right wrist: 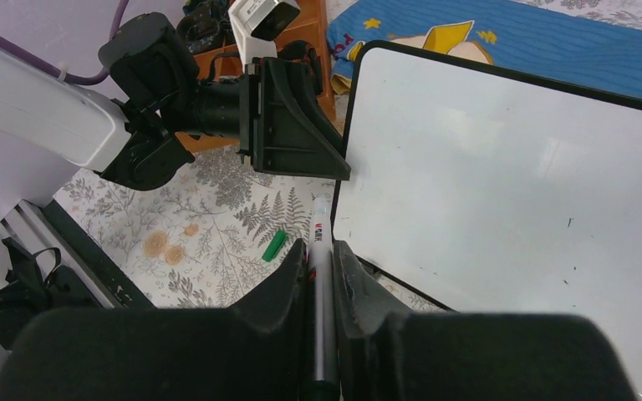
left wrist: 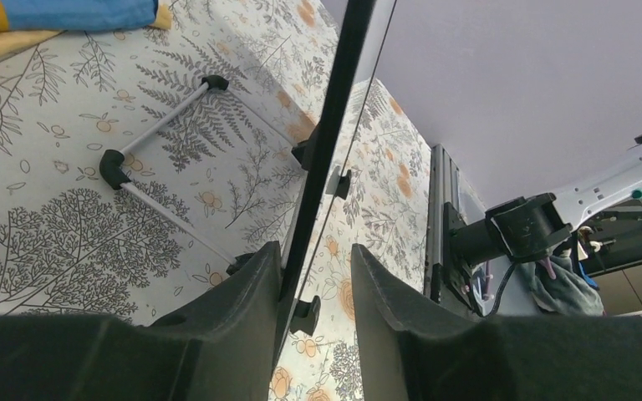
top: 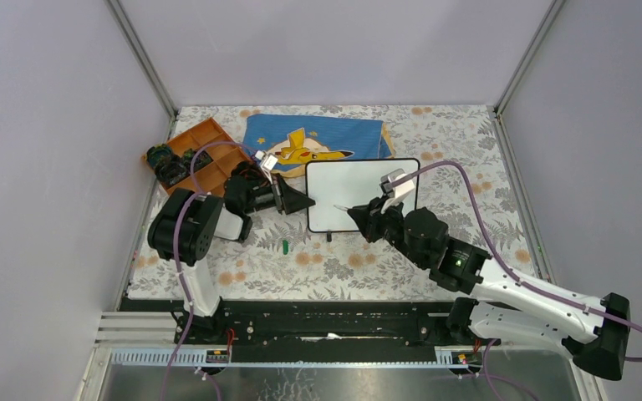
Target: Write a sentence on the whiteboard
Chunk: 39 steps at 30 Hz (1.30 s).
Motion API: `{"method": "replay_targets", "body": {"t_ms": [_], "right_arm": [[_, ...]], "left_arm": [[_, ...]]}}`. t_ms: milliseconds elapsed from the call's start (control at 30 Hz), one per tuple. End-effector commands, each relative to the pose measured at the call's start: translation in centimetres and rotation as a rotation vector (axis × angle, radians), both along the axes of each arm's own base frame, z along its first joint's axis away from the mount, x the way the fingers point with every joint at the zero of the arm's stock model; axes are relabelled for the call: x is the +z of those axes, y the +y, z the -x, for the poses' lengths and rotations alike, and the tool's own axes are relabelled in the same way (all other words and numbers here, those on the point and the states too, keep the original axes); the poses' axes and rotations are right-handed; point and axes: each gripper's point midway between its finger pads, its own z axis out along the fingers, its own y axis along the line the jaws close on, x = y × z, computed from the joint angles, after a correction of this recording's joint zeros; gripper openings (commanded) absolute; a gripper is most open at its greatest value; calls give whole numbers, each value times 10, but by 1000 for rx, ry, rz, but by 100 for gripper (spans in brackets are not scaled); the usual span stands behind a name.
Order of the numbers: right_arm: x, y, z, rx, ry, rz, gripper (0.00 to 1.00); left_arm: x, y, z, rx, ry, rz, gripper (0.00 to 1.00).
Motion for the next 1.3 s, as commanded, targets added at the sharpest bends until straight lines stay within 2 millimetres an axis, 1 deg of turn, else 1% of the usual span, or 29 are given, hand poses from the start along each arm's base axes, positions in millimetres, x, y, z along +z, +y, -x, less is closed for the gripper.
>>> {"method": "replay_targets", "body": {"t_ms": [0,167,300,567,700,867,1067,1267], "right_arm": [[43,12,-4,9,-56,-121,0],[41,14,-7,3,-53,-113,0],[36,13,-12,-26,-57,-96,0],[20,8,-38,-151,-111,-32,0],[11,12,-49,-184,-137,17,0],[3,19,-58,-199,-161,51,0],[1,25,-63,-205,-193,62,0],[-6,33,-71,-217,-198,79,0]], "left_arm": [[-5,-4,2,-12,-54,-6,41],[-6,-4,2,-2,-58,-9,33],[-8,-3,1,7,-59,-15,27],[-13,-2,0,20,-59,-28,14],[-16,-2,0,26,-60,-40,8],[-20,-2,2,27,-67,-61,1],[-26,-2,4,31,-73,-83,0],[-28,-3,5,32,-84,-92,0]]}}
